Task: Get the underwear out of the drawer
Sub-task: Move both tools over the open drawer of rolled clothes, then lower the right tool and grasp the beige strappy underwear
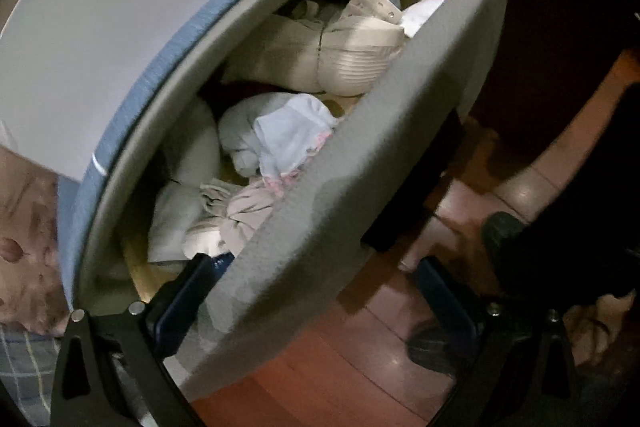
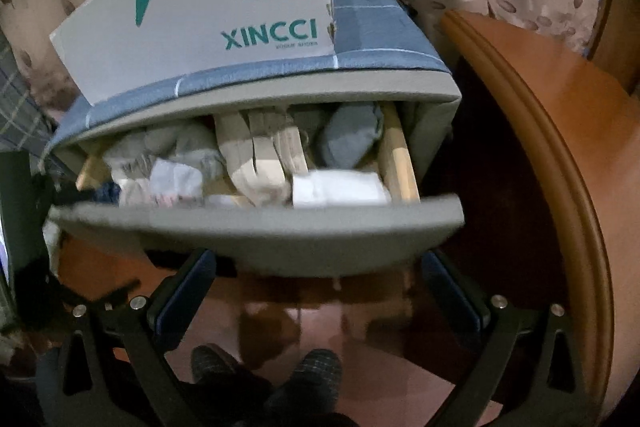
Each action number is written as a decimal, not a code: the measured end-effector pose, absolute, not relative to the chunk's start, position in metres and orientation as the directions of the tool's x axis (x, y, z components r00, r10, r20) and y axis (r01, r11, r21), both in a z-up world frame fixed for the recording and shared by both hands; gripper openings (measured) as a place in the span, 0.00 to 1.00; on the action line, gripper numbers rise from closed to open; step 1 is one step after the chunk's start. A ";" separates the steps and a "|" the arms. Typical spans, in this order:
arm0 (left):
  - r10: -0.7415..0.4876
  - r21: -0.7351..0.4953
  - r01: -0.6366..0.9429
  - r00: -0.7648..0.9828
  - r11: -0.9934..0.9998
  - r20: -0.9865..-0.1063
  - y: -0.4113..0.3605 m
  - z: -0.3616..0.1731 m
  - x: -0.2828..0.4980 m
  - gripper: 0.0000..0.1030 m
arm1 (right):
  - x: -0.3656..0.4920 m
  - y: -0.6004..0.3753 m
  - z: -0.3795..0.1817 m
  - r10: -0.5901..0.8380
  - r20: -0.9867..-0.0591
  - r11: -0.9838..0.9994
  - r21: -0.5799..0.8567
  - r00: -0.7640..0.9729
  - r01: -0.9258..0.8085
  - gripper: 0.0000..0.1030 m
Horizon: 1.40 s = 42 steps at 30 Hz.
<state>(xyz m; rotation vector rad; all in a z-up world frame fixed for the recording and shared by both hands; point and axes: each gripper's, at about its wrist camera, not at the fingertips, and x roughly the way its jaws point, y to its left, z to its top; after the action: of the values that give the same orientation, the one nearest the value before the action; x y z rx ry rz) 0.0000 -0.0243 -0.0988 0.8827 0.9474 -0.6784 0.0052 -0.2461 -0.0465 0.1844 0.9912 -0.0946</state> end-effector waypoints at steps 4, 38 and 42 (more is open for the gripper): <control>-0.103 0.287 0.839 0.372 0.463 -0.923 -0.022 -0.097 -0.014 1.00 | 0.005 -0.251 -0.036 0.053 -0.833 0.984 0.138 0.551 0.112 0.99; -0.301 -0.148 0.439 0.303 0.886 -0.904 0.034 -0.014 0.018 0.99 | 0.072 -0.232 -0.048 0.176 -0.937 0.984 0.168 0.302 -0.054 0.99; -0.262 -0.122 0.368 0.360 0.922 -0.896 0.046 -0.006 0.032 0.99 | 0.088 -0.215 -0.060 0.138 -0.954 0.988 0.116 0.266 -0.099 0.93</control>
<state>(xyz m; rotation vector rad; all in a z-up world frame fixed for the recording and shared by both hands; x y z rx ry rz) 0.0318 0.0456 -0.0059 0.1060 1.1328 -0.4067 0.0878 -0.2154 -0.0603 0.0351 1.2913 0.1601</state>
